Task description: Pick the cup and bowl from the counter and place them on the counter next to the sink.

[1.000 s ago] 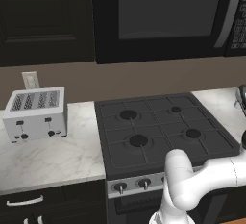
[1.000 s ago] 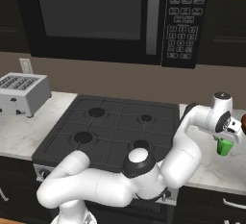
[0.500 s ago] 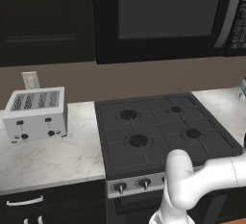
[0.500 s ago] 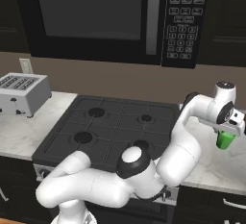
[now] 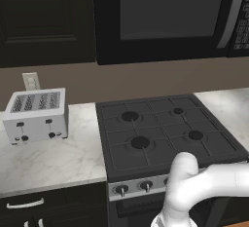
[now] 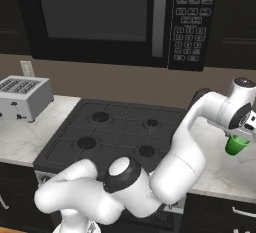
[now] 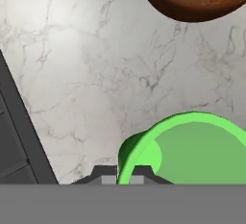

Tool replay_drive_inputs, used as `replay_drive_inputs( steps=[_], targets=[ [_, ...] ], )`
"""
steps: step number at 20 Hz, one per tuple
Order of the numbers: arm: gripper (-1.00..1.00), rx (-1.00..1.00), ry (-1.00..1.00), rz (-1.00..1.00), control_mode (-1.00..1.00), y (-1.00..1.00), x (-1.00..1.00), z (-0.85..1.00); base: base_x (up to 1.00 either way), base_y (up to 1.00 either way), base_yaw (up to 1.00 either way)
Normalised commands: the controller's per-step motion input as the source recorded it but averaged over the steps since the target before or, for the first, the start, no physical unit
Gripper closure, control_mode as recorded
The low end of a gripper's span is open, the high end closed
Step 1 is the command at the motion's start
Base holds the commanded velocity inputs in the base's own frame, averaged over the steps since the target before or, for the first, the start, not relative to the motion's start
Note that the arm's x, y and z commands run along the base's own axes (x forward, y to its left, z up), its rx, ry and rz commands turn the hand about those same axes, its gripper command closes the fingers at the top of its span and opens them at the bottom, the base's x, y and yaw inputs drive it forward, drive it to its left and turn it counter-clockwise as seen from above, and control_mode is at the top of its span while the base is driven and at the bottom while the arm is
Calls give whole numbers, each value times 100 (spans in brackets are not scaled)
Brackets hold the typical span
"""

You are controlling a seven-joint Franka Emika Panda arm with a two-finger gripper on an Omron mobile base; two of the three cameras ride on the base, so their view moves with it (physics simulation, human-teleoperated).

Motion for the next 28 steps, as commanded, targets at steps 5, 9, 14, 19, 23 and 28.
replay_drive_inputs(
  steps=[5, 9, 14, 19, 23, 28],
  targets=[
    [100, 0, -9, 0, -100, 25, -95, 57, 0, 0, 0],
    [100, 0, -11, 0, -100, 52, -75, 58, 0, 0, 0],
    [100, 0, -12, 0, -100, 78, -75, 31, 0, 0, 0],
    [100, 0, -7, 0, -100, 98, -75, 17, 0, 0, 0],
    [100, -3, -1, 0, -100, 100, -64, 29, 0, 0, 0],
    [100, -14, 2, 0, -100, 100, -33, 53, 0, 0, 0]
  ],
)
